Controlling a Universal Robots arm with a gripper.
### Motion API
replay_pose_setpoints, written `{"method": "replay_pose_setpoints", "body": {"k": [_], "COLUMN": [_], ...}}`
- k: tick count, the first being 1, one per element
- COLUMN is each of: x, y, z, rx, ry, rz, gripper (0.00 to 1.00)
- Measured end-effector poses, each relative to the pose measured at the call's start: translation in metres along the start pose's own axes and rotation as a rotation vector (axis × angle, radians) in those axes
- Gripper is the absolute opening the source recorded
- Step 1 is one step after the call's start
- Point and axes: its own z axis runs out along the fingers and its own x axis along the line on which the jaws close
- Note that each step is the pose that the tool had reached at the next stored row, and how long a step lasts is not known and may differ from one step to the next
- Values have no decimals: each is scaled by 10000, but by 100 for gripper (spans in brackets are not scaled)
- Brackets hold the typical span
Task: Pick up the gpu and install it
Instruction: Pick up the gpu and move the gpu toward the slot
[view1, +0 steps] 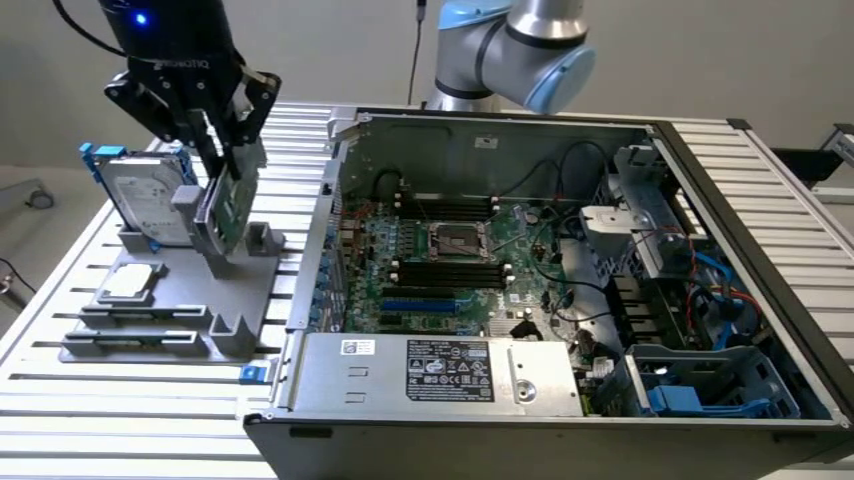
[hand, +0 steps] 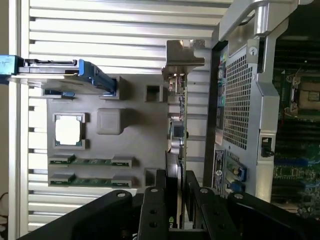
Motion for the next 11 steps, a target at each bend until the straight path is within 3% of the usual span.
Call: {"method": "replay_pose_setpoints", "body": {"k": [5, 11], "x": [-175, -352], "y": [0, -2], "z": [-221, -339], "rx": [0, -2], "ry": [12, 9], "rz": [1, 20], "gripper": [27, 27]}}
